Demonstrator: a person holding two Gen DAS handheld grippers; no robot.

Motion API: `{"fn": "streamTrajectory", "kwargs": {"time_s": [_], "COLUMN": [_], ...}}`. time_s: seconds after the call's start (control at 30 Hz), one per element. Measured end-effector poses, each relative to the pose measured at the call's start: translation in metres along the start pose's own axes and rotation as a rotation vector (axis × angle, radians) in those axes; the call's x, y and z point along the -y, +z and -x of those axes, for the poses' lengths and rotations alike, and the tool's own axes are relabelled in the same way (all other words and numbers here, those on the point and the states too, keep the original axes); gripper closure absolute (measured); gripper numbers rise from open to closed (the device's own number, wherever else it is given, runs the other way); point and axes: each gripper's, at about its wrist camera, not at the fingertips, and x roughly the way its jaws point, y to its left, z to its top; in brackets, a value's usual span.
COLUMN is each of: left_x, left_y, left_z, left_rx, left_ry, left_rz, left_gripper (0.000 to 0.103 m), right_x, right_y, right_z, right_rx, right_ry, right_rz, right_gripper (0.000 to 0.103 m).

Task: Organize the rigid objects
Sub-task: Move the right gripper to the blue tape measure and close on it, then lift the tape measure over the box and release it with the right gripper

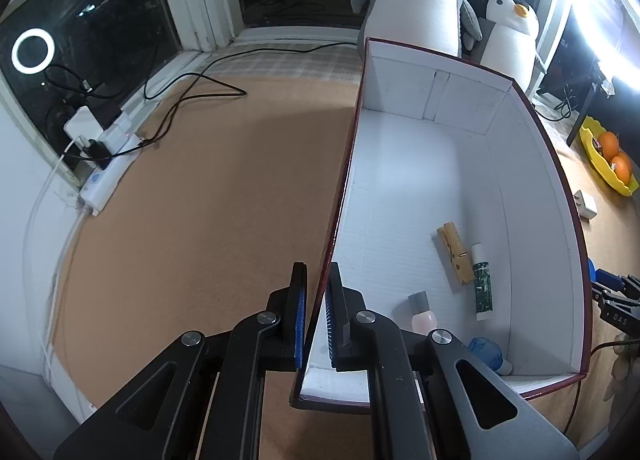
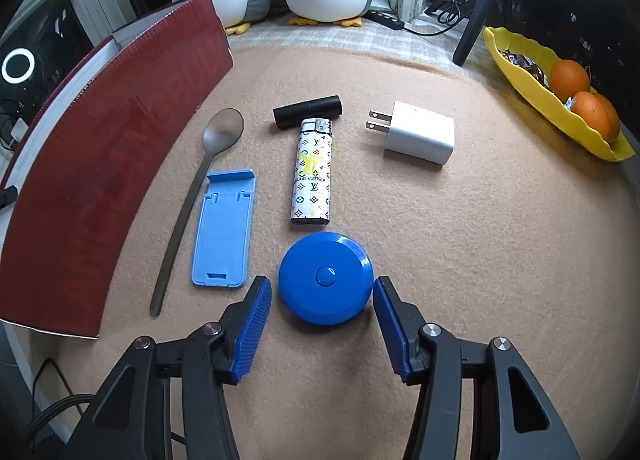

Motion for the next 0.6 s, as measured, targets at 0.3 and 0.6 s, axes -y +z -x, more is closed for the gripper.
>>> {"fn": "streamTrajectory", "kwargs": {"time_s": [0.3, 0.6], "left_x": [-0.0006, -0.0010], "left_y": [0.0000, -0.0006], "left_z": [0.0004, 0.0005], "left_rx": [0.000, 0.003], "left_ry": [-0.003, -0.014], "left_rz": [0.009, 0.008], "left_gripper": [0.095, 0.095], "right_x": [-0.0019, -0.0030], "right_y": [0.0028, 0.0017], "right_z": [-0.0076, -0.0067], "right_rx": [-0.017, -0.010], "right_ry": [-0.013, -0.023], "right_rz": [0.008, -0.004], "right_gripper": [0.057, 0.057]}}
